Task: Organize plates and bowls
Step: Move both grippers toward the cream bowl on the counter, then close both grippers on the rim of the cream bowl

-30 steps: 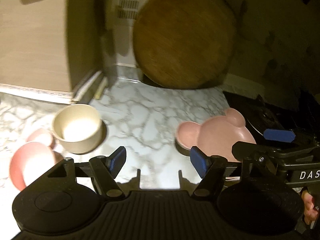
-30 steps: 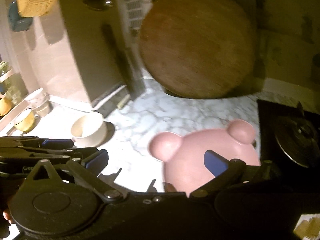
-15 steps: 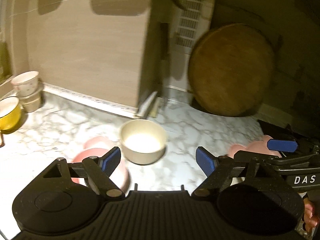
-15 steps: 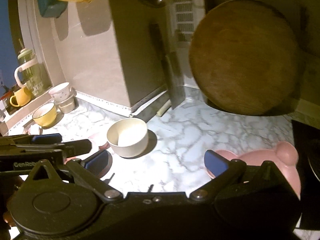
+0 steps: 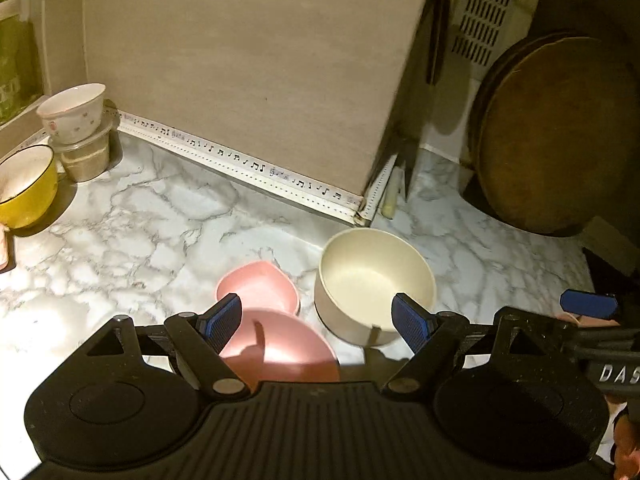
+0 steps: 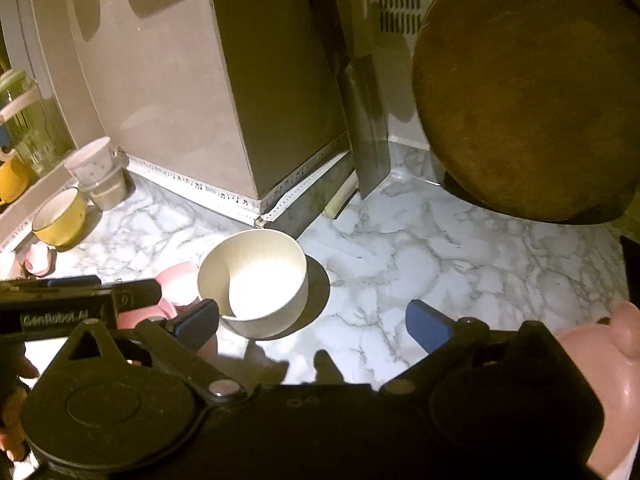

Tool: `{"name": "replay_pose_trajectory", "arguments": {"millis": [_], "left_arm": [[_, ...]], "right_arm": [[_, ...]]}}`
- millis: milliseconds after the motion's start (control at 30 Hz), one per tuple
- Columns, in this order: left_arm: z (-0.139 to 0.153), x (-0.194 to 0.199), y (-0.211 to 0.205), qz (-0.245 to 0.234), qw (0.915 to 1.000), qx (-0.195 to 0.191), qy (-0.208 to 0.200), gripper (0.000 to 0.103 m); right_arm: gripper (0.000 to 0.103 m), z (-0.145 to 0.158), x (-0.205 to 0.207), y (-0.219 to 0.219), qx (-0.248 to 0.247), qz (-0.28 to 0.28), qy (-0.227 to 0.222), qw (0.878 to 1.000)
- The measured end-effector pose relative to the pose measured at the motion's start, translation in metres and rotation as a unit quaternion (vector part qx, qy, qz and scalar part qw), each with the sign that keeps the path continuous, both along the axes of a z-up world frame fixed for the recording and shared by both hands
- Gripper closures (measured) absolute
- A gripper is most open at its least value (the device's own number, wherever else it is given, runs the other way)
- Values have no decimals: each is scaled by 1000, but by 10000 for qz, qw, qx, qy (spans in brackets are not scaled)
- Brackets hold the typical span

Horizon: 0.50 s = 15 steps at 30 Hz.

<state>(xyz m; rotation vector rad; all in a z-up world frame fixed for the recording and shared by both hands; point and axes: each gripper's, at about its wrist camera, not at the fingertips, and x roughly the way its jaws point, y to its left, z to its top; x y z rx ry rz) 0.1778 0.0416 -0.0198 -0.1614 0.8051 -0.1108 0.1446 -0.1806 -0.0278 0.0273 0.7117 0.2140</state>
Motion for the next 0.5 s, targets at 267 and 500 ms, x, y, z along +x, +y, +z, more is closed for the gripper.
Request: {"name": "replay_pose_trajectory", "arguments": {"millis": [267,500], "left_arm": [[-21,53,-8,114,9992,172,332,21],[-36,83,-14,128,9982,228,538,21]], "right_arm": [[22,-25,47,9,-35,123,447,9989],[39,-39,79,13,38,283,735,9969]]}}
